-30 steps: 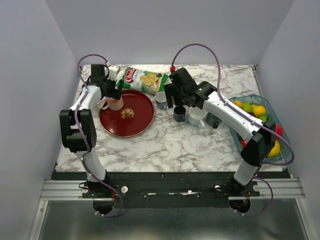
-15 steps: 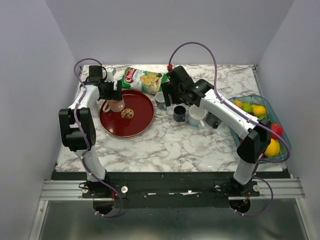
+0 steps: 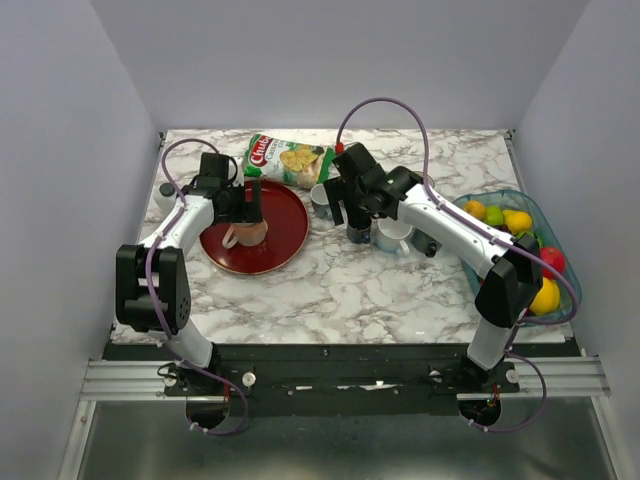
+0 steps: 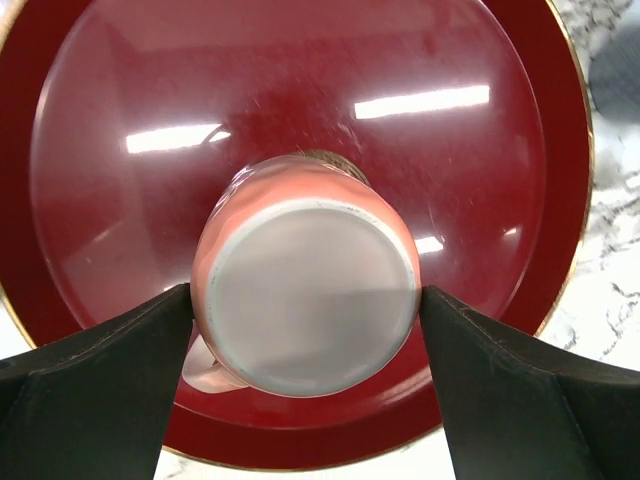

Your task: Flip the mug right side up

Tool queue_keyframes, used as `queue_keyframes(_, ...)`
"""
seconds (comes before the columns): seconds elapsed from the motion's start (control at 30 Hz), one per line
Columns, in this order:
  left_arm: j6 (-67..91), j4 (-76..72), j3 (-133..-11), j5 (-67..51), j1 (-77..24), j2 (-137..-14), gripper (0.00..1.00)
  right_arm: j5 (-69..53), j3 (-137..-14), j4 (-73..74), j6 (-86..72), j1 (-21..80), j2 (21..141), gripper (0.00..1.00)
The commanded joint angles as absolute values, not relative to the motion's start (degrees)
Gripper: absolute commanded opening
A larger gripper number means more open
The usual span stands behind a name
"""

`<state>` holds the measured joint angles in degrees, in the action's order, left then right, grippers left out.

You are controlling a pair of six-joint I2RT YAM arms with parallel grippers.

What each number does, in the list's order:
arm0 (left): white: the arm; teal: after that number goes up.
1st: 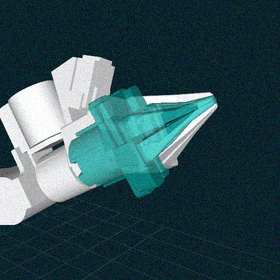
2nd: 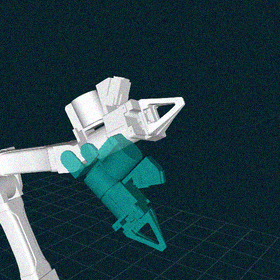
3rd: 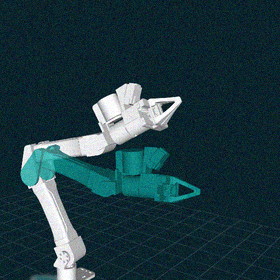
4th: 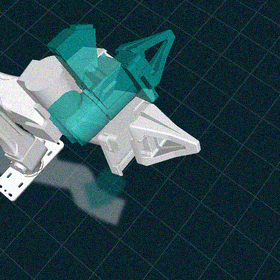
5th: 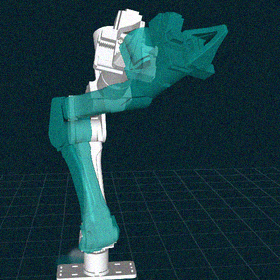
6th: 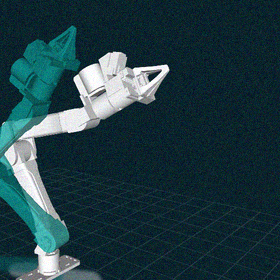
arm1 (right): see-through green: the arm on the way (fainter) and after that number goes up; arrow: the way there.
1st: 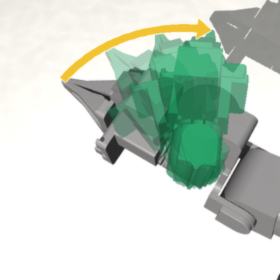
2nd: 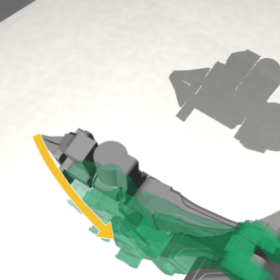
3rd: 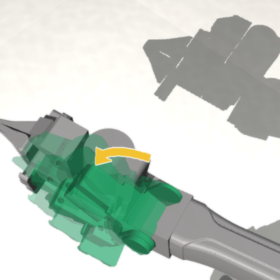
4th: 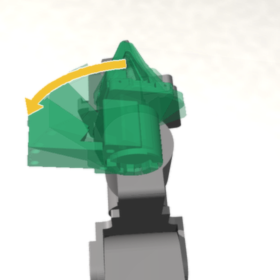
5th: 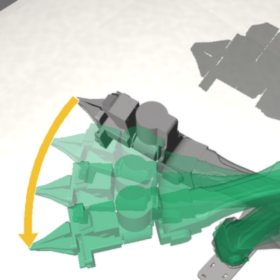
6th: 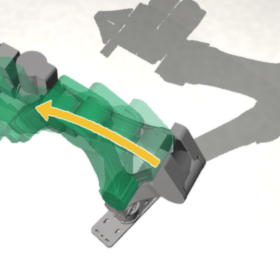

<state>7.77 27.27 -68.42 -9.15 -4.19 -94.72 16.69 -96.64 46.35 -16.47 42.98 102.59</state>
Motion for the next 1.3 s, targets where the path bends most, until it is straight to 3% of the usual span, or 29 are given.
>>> queue_keyframes(0.0, 8.97, 27.07, -65.66, -7.73, -4.57, -90.62, 0.99, 14.85, -94.75, 45.26, -17.05, 42.71, 99.32, 0.89)
queue_keyframes(0.57, 11.69, 25.4, -63.37, -12.75, -4.83, -82.71, 0.99, 13.01, -92.55, 43.86, -16.61, 42.63, 97.65, 0.91)
queue_keyframes(0.73, 6.08, 27.59, -59.95, -14.75, -4.92, -80.69, 0.99, 13.1, -92.29, 43.77, -16.26, 42.71, 97.47, 0.91)
queue_keyframes(0.97, 4.05, 24.44, -53.98, -8.89, -5.1, -76.56, 0.99, 12.13, -92.46, 43.94, -15.82, 42.63, 97.73, 0.91)
queue_keyframes(1.27, 1.14, 21.88, -52.99, -11.07, -5.01, -81.46, 0.99, 10.9, -92.2, 43.86, -16.0, 42.63, 98.09, 0.91)
